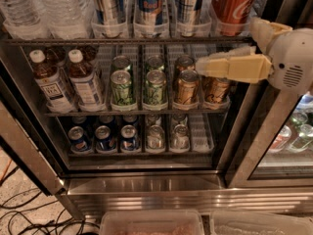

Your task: Pick redbull can from top shelf of fridge

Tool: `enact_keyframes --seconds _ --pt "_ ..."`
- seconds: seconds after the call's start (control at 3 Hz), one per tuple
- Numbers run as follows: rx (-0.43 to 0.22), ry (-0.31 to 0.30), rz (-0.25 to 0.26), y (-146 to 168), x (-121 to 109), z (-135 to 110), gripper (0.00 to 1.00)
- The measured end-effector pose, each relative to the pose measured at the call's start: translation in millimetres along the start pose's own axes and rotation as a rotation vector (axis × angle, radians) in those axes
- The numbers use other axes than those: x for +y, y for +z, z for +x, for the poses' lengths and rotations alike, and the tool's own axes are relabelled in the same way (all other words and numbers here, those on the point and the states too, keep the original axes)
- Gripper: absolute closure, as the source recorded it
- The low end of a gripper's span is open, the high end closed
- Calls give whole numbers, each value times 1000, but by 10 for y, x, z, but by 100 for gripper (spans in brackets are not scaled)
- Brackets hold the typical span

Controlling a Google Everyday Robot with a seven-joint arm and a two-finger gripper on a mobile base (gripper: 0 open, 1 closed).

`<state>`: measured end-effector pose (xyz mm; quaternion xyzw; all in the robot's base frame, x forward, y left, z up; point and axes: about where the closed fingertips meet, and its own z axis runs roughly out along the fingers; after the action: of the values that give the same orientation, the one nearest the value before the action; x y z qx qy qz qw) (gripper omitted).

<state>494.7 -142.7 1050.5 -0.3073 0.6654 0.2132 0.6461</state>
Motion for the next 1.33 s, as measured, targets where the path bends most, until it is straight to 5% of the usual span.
enact_keyframes --seconds 0.67,1.33 --pt "-16 -44 90 364 -29 -63 0" --pt "-33 -9 107 539 -50 -90 0"
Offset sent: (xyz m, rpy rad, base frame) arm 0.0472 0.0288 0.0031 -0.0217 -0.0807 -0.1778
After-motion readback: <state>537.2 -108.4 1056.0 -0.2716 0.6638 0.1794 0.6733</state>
